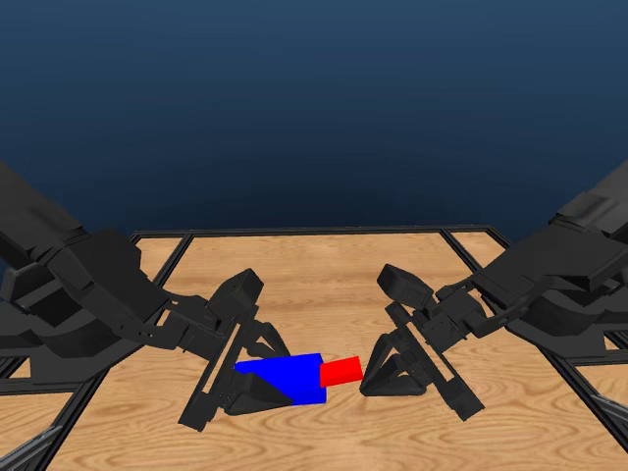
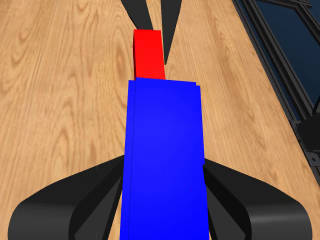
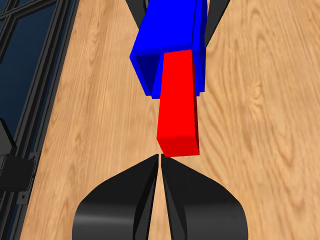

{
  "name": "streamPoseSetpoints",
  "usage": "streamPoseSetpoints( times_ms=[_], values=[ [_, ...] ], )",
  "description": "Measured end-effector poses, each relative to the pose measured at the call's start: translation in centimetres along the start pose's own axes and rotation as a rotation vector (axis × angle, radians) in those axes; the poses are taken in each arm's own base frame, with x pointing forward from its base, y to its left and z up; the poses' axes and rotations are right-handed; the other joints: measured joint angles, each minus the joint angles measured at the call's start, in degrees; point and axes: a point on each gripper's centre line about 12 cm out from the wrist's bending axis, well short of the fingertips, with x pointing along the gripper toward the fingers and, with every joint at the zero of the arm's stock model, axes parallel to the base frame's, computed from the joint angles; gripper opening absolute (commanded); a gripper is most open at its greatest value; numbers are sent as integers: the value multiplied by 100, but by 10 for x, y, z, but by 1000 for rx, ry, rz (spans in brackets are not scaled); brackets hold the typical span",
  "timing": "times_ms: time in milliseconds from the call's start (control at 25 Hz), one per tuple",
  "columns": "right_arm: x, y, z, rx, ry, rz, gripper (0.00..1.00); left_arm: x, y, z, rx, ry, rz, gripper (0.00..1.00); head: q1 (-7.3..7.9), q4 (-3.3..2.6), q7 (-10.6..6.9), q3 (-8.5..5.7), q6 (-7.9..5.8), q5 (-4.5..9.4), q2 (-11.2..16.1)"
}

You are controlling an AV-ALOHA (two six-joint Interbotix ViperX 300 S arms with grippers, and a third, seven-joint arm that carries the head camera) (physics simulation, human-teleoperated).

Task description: Insert peg into socket

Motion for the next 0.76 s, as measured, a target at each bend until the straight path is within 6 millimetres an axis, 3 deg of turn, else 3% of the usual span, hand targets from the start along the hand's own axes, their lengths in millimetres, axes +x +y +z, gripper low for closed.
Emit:
streamPoseSetpoints(
  times_ms=[200,440,600,720,760],
  values=[
    [26,4,20,-55,43,-19,0,2,-4,0,-4,18,-15,0,27,13,-5,22,8,14,-17],
    [65,-10,19,-28,83,-62,0,3,-6,0,-23,78,-26,0,81,42,20,41,37,33,-19],
    [70,-17,13,11,94,-77,0,1,-8,-1,-31,112,-37,0,123,57,-10,43,53,32,-20],
    [61,-29,-8,78,121,-99,0,-3,-7,-3,-50,114,-39,0,159,63,-53,42,49,4,-20],
    [54,-32,-17,107,124,-104,95,-5,-6,-3,-61,109,-38,0,169,62,-64,40,44,-8,-20]
  ],
)
